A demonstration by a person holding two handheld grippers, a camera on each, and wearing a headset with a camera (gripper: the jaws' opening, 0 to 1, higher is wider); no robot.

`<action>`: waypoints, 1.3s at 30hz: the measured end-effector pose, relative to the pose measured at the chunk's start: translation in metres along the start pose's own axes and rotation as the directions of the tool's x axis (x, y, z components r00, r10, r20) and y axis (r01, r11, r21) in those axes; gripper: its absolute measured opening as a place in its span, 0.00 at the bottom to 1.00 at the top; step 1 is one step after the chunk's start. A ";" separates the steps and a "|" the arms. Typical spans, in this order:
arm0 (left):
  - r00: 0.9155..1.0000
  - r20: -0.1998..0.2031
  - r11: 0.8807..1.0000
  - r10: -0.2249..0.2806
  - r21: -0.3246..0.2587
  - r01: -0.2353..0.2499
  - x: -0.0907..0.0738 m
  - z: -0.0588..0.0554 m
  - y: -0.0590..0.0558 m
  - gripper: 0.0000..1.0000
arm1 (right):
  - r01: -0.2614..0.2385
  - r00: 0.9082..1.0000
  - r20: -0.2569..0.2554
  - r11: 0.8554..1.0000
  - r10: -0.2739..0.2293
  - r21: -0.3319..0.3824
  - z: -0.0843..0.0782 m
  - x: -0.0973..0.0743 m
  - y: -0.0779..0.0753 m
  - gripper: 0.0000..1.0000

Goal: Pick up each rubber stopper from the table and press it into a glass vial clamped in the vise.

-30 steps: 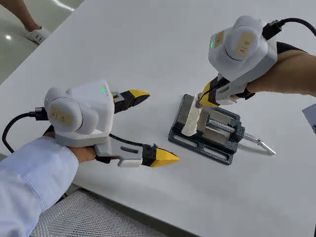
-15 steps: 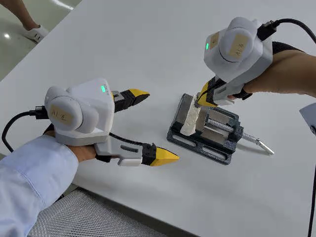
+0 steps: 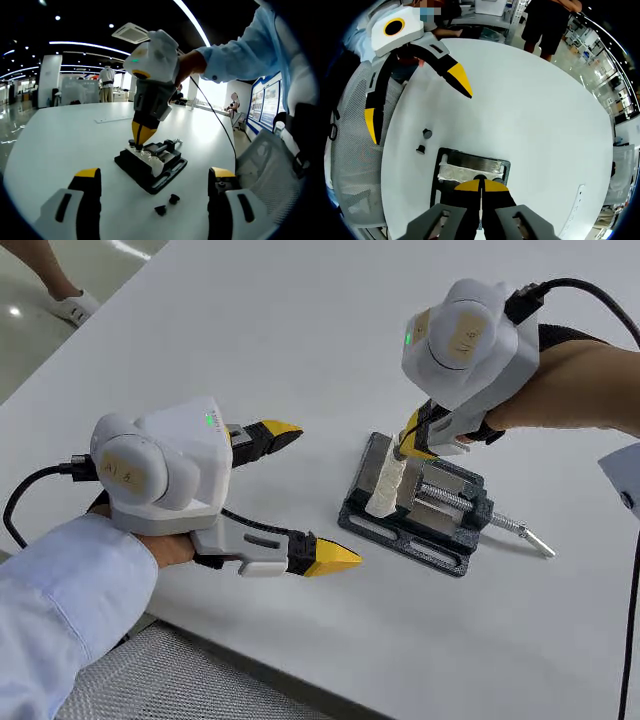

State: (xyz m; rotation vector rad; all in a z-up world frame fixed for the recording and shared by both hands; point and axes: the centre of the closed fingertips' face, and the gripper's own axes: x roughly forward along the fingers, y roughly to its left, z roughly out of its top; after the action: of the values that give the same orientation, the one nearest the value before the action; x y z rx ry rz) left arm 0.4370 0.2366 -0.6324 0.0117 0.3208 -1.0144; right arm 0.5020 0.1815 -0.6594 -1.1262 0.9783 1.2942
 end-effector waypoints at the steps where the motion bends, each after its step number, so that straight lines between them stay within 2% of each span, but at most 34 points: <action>1: 1.000 0.001 1.000 0.000 0.001 0.000 0.000 0.000 0.000 0.86 | 0.001 1.000 0.001 1.000 -0.001 0.007 0.000 0.000 0.000 0.00; 12: 1.000 -0.001 1.000 0.000 0.001 0.000 0.001 0.000 -0.002 0.86 | 0.033 0.999 0.017 0.999 -0.034 0.035 -0.003 0.002 0.002 0.00; 22: 1.000 -0.001 1.000 -0.006 0.006 0.006 0.003 0.002 -0.004 0.85 | 0.041 0.999 0.021 0.998 -0.042 0.054 -0.003 0.003 0.001 0.00; 25: 1.000 -0.003 1.000 -0.008 0.009 0.008 0.001 0.002 -0.005 0.85 | 0.035 0.998 0.052 0.995 -0.040 0.092 -0.004 0.002 -0.001 0.00; 29: 1.000 -0.007 1.000 -0.008 0.013 0.008 -0.001 0.003 -0.005 0.85 | 0.047 0.994 0.097 0.994 -0.056 0.095 -0.005 0.001 -0.002 0.00; 33: 1.000 -0.013 1.000 -0.006 0.019 0.007 -0.004 0.004 -0.005 0.85 | 0.071 0.991 0.106 0.994 -0.080 0.085 -0.006 0.000 -0.001 0.00; 35: 1.000 -0.016 1.000 -0.005 0.025 0.006 -0.005 0.006 -0.006 0.85 | 0.075 0.990 0.112 0.992 -0.086 0.105 -0.008 -0.002 0.000 0.00; 39: 1.000 -0.019 0.999 -0.004 0.033 0.004 -0.007 0.008 -0.005 0.85 | 0.072 0.982 0.160 0.985 -0.098 0.157 -0.007 -0.010 0.005 0.00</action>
State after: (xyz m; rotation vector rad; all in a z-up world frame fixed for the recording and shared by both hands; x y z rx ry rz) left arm 0.4313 0.2379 -0.6221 0.0509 0.3216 -1.0240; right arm 0.4964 0.1725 -0.6516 -0.9188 0.8781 1.2043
